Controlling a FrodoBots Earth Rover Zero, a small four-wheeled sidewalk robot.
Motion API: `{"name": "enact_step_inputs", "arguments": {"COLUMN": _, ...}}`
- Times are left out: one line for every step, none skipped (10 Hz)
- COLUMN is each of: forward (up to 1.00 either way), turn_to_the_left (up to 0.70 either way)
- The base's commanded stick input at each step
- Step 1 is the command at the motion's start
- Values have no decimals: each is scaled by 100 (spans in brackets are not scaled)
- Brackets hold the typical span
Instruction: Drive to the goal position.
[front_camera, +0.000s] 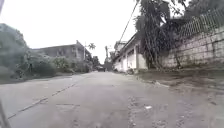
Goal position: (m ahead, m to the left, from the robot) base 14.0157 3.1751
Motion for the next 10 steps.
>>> {"name": "enact_step_inputs", "arguments": {"forward": 85, "turn_to_the_left": 0}}
{"name": "enact_step_inputs", "arguments": {"forward": 85, "turn_to_the_left": 0}}
{"name": "enact_step_inputs", "arguments": {"forward": 85, "turn_to_the_left": 0}}
{"name": "enact_step_inputs", "arguments": {"forward": 85, "turn_to_the_left": 0}}
{"name": "enact_step_inputs", "arguments": {"forward": 85, "turn_to_the_left": 0}}
{"name": "enact_step_inputs", "arguments": {"forward": 85, "turn_to_the_left": 0}}
{"name": "enact_step_inputs", "arguments": {"forward": 85, "turn_to_the_left": 0}}
{"name": "enact_step_inputs", "arguments": {"forward": 85, "turn_to_the_left": 0}}
{"name": "enact_step_inputs", "arguments": {"forward": 85, "turn_to_the_left": 0}}
{"name": "enact_step_inputs", "arguments": {"forward": 85, "turn_to_the_left": 0}}
